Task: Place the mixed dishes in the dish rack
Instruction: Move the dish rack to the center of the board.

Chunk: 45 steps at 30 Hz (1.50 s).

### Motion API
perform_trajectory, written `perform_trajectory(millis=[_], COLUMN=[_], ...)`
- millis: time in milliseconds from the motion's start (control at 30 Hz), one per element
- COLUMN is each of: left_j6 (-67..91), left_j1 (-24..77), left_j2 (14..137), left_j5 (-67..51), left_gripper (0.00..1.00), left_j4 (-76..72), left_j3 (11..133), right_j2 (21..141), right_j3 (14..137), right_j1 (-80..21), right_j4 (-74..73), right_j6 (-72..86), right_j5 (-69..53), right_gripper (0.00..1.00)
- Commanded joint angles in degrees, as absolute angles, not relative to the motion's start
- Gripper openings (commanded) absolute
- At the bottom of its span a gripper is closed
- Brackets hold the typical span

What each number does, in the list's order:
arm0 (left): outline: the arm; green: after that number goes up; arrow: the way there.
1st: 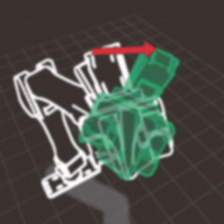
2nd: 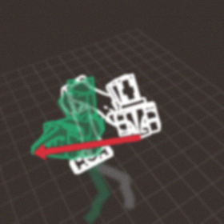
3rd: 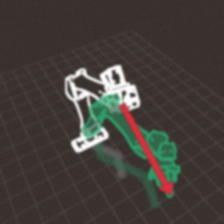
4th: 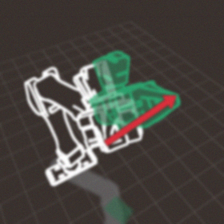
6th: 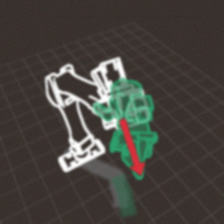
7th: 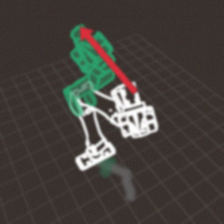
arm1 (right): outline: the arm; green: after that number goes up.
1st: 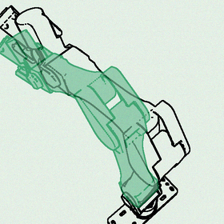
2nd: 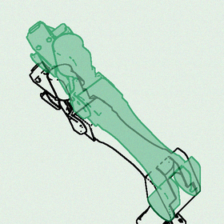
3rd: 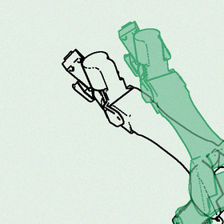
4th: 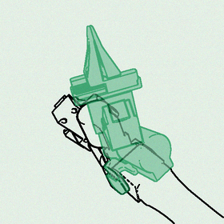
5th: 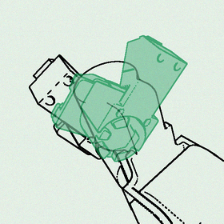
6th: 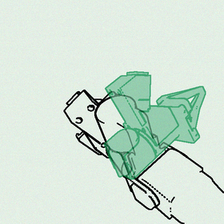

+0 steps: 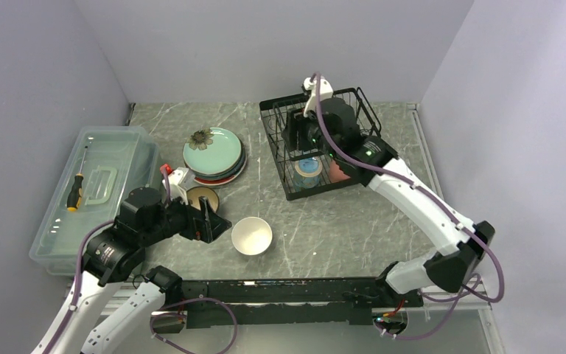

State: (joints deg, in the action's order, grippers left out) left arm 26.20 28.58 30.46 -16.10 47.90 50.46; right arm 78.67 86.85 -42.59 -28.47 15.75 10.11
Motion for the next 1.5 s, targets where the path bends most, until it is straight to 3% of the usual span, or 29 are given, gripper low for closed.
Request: perform_trajectory(millis=[0,267,733,1233,1467], left_j6=[25.8,26.1,26.02,26.1,26.1], left_j1=[28.39,28.39,28.39,28.39,28.39], left_j2=[29.4,27.89,27.77,27.77,27.77], left_j5=[-16.14,-15.64,-16.08,-15.99,-15.91], left_gripper=[0.99,0.99,0.99,0.99,0.99], left_j4=[46.91,47.09,46.94,46.93,46.94], left_j3=[50.8,50.71,50.63,50.63,50.63], right_j2=[82.89,90.58,95.55,95.77,95.38], right_j3=[92.78,99.19,100.36,99.53,98.94], right_j1=[-42.74,-42.63,-41.17,-41.13,-41.13], right_j4=[-30.17,-32.61,-33.25,-33.08,-33.34], right_j6=[13.85,13.27,13.88,13.88,12.98], right_j5=[12.98,14.36,15.39,13.7,12.68], right_gripper=[0.57,0.49,0.46,0.28,0.1])
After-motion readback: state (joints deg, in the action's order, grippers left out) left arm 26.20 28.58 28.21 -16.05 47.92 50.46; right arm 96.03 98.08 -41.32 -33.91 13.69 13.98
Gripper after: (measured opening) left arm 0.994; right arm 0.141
